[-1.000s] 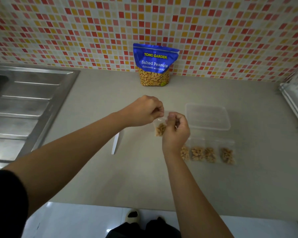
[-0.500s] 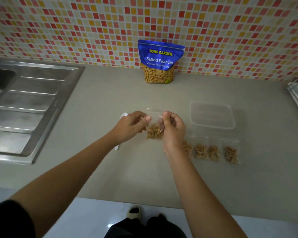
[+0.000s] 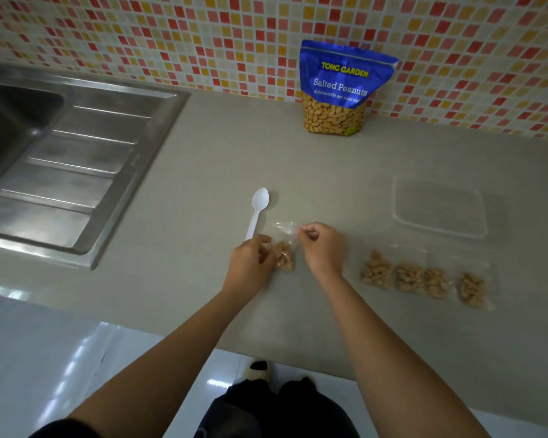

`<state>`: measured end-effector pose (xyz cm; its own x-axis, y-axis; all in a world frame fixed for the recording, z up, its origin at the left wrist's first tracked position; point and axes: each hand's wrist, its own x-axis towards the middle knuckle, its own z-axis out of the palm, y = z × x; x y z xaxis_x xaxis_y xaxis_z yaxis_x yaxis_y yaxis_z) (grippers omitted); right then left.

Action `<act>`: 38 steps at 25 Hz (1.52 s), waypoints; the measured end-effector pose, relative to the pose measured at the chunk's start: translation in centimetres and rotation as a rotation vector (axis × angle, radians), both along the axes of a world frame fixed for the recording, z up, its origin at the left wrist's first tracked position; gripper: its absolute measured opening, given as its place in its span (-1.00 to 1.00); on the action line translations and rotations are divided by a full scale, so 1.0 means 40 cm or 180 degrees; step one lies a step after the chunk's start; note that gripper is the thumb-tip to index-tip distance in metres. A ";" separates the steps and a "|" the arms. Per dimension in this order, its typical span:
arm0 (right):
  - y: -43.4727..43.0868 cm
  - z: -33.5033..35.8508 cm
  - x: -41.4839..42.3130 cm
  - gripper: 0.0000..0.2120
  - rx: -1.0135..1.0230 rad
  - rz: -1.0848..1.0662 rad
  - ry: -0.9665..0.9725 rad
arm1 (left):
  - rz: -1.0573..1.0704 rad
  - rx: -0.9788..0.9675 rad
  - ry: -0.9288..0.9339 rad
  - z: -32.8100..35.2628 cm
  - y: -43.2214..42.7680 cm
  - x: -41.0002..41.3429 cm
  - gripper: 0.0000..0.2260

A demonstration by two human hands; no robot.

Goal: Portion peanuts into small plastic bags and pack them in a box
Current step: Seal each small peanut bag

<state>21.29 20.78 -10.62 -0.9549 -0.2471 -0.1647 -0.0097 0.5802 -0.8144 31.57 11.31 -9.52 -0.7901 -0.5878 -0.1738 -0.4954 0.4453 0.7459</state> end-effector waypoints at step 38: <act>0.278 0.051 -0.034 -0.81 -0.0958 -0.0894 0.0045 | -0.1184 0.1912 0.0218 0.089 0.143 -0.279 -0.90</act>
<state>19.92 31.92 -8.59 -0.9937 -0.0117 -0.1112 0.1027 0.2979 -0.9490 20.40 17.05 -5.94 -0.9406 -0.0949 -0.3260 -0.3334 0.0775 0.9396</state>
